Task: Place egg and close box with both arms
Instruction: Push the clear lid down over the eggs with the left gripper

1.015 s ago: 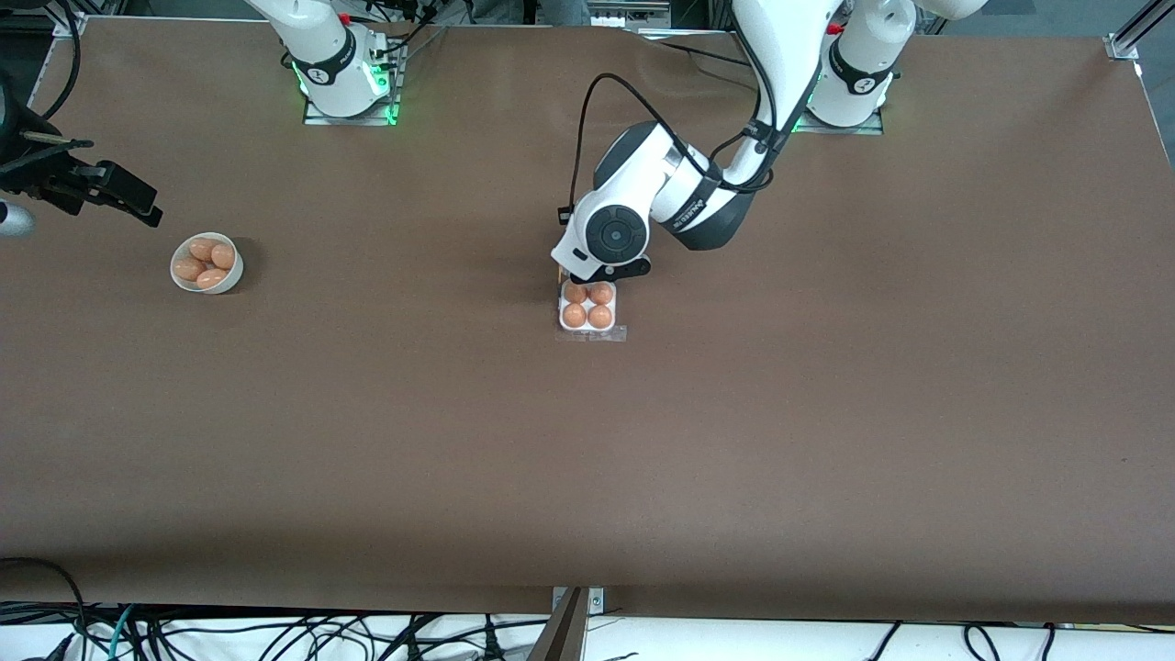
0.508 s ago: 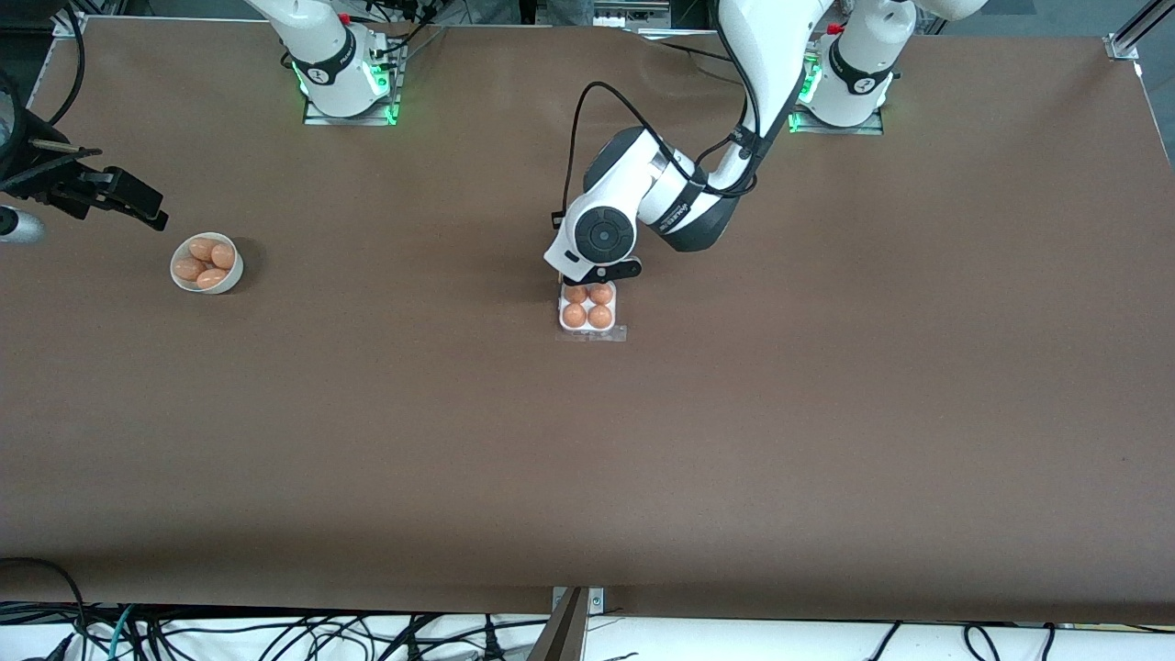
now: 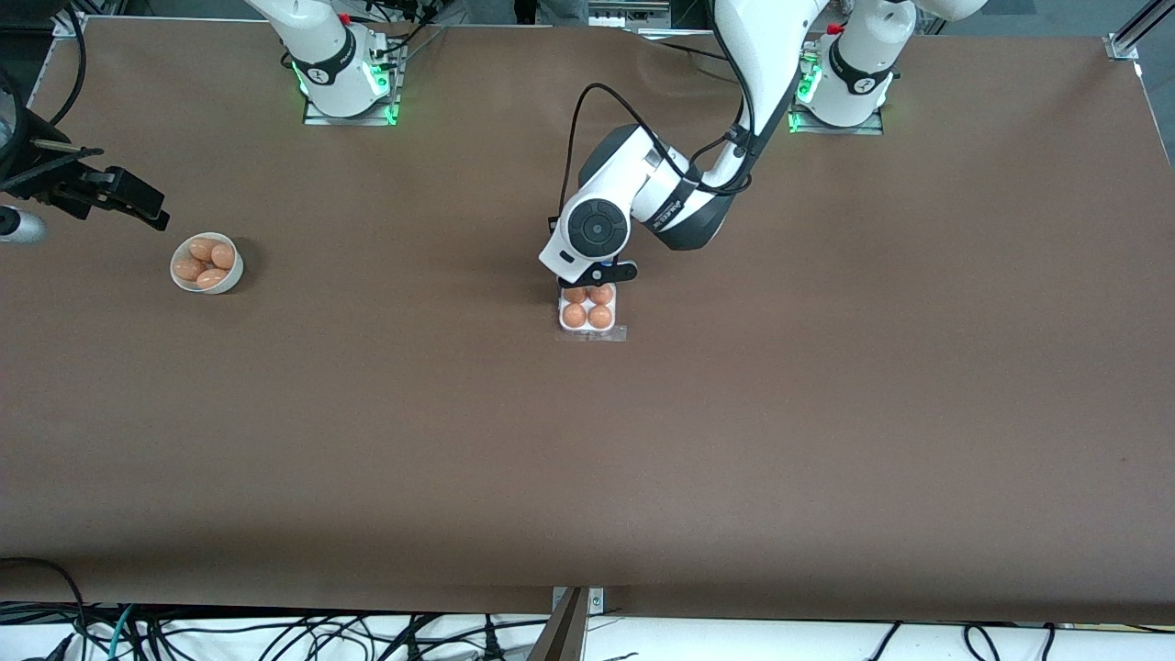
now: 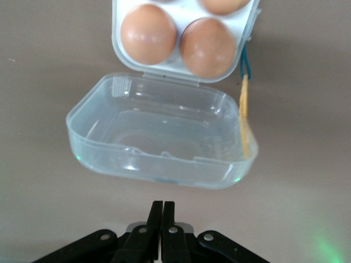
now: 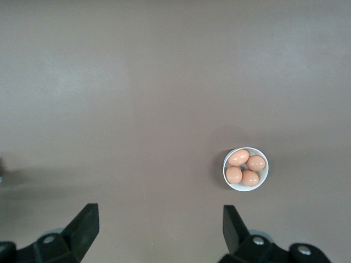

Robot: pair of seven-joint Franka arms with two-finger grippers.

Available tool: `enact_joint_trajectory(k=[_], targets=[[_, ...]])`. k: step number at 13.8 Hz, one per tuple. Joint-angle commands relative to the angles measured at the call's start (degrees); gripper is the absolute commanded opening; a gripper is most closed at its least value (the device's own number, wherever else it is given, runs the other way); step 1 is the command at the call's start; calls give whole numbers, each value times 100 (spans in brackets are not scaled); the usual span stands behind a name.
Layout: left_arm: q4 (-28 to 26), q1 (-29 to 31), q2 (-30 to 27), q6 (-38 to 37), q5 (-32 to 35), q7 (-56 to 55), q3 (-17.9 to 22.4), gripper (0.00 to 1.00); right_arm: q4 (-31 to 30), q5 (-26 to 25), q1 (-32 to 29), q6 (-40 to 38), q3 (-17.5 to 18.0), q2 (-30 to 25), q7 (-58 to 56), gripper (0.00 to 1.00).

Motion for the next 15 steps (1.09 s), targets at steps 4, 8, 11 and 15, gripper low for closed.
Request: enact_joint_trajectory(k=[4, 8, 11, 15], targets=[[200, -85, 92, 287, 472, -126, 84, 5, 107, 94, 8, -48, -2, 24, -77, 100], [200, -58, 145, 323, 534, -117, 110, 5, 107, 94, 0, -48, -2, 24, -77, 100], [218, -32, 154, 331, 630, -108, 145, 5, 107, 94, 0, -48, -2, 24, -77, 100], [332, -14, 154, 402, 692, -117, 215, 5, 116, 94, 0, -48, -2, 24, -77, 100]])
